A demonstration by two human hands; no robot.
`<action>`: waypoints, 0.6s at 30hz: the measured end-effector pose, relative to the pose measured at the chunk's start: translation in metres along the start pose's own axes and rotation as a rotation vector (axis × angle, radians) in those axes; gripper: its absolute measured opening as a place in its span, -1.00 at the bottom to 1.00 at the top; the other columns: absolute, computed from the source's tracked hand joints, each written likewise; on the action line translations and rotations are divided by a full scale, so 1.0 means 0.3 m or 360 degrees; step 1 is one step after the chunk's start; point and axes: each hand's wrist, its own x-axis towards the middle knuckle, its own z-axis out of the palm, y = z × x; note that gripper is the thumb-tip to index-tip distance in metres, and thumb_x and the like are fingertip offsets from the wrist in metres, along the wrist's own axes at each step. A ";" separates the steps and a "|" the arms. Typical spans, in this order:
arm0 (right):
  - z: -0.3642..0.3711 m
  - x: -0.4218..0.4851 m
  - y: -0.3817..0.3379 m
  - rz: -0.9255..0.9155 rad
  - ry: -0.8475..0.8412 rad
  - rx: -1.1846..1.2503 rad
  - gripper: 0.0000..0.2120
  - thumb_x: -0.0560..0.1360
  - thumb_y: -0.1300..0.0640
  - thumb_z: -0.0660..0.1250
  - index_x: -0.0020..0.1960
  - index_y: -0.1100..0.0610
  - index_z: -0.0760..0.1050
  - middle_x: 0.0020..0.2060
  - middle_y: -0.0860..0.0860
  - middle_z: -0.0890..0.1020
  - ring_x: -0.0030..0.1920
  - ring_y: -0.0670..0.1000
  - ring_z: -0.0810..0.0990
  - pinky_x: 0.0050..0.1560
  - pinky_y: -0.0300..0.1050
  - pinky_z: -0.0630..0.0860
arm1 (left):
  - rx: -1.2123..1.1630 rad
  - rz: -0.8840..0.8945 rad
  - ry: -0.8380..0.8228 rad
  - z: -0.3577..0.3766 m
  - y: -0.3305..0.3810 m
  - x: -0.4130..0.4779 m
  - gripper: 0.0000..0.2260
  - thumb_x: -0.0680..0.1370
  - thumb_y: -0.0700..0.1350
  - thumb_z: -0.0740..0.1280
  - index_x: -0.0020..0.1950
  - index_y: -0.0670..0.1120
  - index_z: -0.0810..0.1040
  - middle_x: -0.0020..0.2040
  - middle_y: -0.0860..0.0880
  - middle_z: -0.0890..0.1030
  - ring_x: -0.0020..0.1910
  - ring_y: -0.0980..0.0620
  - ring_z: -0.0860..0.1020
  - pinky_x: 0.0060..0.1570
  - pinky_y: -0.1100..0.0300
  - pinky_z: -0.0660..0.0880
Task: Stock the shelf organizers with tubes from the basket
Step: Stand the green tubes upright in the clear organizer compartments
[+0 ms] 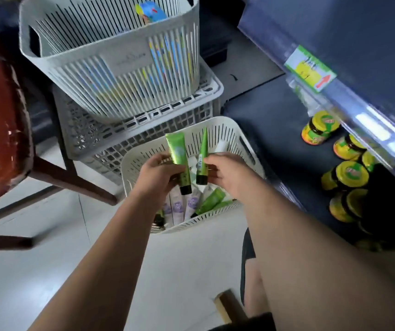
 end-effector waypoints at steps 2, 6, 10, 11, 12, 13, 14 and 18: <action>0.006 -0.069 -0.076 -0.0104 -0.0015 0.0008 -0.87 0.40 0.24 0.41 -0.06 0.22 0.65 -0.15 0.19 0.71 -0.16 0.15 0.69 -0.12 0.01 0.66 | 0.0015 0.0117 -0.0085 0.052 0.064 -0.060 -0.75 0.50 -0.46 0.38 0.10 -0.20 0.56 -0.02 -0.21 0.68 -0.08 -0.14 0.68 -0.06 0.04 0.66; 0.001 -0.213 -0.243 -0.0357 0.0082 -0.0089 -0.72 0.22 0.02 0.47 -0.12 0.13 0.67 -0.26 0.11 0.65 -0.22 0.12 0.62 -0.15 0.02 0.58 | -0.0011 0.0348 -0.0208 0.176 0.194 -0.170 -0.75 0.50 -0.46 0.37 0.11 -0.21 0.56 -0.09 -0.16 0.71 -0.13 -0.10 0.70 -0.10 0.08 0.64; -0.075 -0.391 -0.357 -0.0640 0.0291 -0.0071 -0.60 0.08 -0.05 0.62 -0.12 0.04 0.68 -0.14 0.09 0.75 -0.05 0.16 0.73 0.06 0.14 0.66 | -0.0014 0.0502 -0.0404 0.292 0.319 -0.296 -0.77 0.51 -0.47 0.34 -0.01 -0.15 0.55 -0.26 -0.06 0.69 -0.26 -0.02 0.68 -0.21 0.14 0.64; -0.098 -0.447 -0.383 -0.0711 0.0346 -0.0049 -0.62 0.15 0.01 0.65 -0.08 0.04 0.66 -0.12 0.06 0.75 -0.03 0.11 0.73 0.07 0.07 0.66 | 0.0011 0.0541 -0.0462 0.320 0.342 -0.328 -0.77 0.51 -0.47 0.34 0.00 -0.16 0.54 -0.27 -0.04 0.68 -0.26 -0.01 0.67 -0.19 0.14 0.66; -0.125 -0.501 -0.407 -0.0786 0.0382 -0.0030 -0.68 0.24 0.09 0.65 -0.06 0.04 0.65 -0.13 0.02 0.74 -0.04 0.04 0.73 0.02 -0.04 0.65 | 0.0033 0.0583 -0.0516 0.349 0.364 -0.361 -0.78 0.52 -0.47 0.34 0.04 -0.19 0.55 -0.24 -0.06 0.68 -0.24 -0.03 0.67 -0.16 0.13 0.66; -0.154 -0.550 -0.429 -0.0866 0.0393 -0.0023 -0.73 0.32 0.18 0.62 -0.02 0.05 0.65 -0.13 -0.01 0.74 -0.09 -0.02 0.71 -0.07 -0.16 0.62 | 0.0062 0.0627 -0.0570 0.379 0.383 -0.387 -0.78 0.52 -0.46 0.34 0.10 -0.24 0.56 -0.17 -0.12 0.69 -0.20 -0.07 0.67 -0.12 0.09 0.66; -0.183 -0.609 -0.448 -0.0943 0.0395 -0.0037 -0.73 0.38 0.25 0.57 0.05 0.07 0.65 -0.11 0.00 0.74 -0.13 -0.05 0.70 -0.17 -0.25 0.58 | 0.0086 0.0669 -0.0614 0.411 0.400 -0.412 -0.76 0.51 -0.43 0.35 0.16 -0.28 0.55 -0.08 -0.21 0.69 -0.15 -0.13 0.66 -0.09 0.04 0.64; -0.325 -0.818 -0.493 -0.1225 0.0542 -0.0162 -0.68 0.43 0.34 0.49 0.17 0.21 0.62 -0.07 0.12 0.74 -0.20 -0.07 0.68 -0.25 -0.27 0.52 | 0.0174 0.0756 -0.0826 0.569 0.442 -0.536 -0.61 0.43 -0.24 0.46 0.23 -0.32 0.54 0.10 -0.38 0.65 -0.03 -0.22 0.65 0.09 -0.15 0.60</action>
